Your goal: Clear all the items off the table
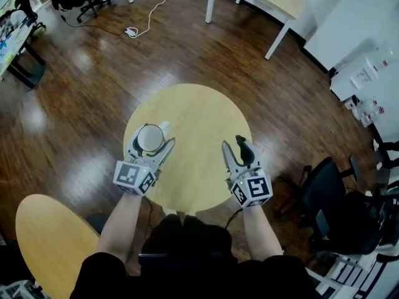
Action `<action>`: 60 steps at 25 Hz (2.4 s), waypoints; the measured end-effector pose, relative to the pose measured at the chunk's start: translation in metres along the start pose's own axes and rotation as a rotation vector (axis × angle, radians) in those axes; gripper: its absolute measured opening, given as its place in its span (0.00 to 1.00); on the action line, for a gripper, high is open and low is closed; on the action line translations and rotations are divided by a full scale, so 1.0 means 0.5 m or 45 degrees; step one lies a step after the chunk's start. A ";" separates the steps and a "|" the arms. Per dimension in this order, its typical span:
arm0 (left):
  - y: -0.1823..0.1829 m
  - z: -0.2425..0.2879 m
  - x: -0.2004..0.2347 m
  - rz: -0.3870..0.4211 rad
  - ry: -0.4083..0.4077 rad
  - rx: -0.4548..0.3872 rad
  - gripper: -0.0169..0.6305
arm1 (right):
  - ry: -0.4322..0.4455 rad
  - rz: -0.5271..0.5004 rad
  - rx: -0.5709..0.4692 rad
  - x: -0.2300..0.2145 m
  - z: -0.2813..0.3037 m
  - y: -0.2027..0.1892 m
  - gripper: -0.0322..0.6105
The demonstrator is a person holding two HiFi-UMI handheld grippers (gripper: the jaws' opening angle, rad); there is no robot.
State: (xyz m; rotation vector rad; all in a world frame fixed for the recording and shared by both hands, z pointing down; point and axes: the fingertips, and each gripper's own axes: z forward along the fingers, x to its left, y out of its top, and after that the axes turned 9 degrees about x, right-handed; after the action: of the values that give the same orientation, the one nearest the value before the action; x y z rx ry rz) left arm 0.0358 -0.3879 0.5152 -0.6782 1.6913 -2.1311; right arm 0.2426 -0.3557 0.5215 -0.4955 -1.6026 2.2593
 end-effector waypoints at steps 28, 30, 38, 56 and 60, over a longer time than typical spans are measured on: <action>0.152 -0.496 0.150 0.017 0.688 -0.292 0.66 | 0.685 -0.271 -0.212 0.396 0.136 0.222 0.33; 0.149 -0.574 0.166 0.010 0.783 -0.303 0.66 | 0.765 -0.277 -0.211 0.462 0.145 0.227 0.32; 0.106 -0.905 0.197 0.024 1.166 -0.287 0.66 | 1.151 -0.398 -0.202 0.813 0.137 0.216 0.33; -0.027 -1.471 0.103 -0.064 1.692 -0.377 0.66 | 1.708 -0.559 -0.181 1.391 -0.080 0.094 0.33; -0.065 -1.549 0.076 -0.092 1.778 -0.377 0.66 | 1.785 -0.566 -0.151 1.473 -0.123 0.058 0.33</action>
State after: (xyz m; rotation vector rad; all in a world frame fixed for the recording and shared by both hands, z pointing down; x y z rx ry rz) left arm -0.4260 0.2273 0.4138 1.0209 2.5835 -2.5547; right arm -0.3841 0.0204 0.4073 -1.2129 -0.8922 0.9427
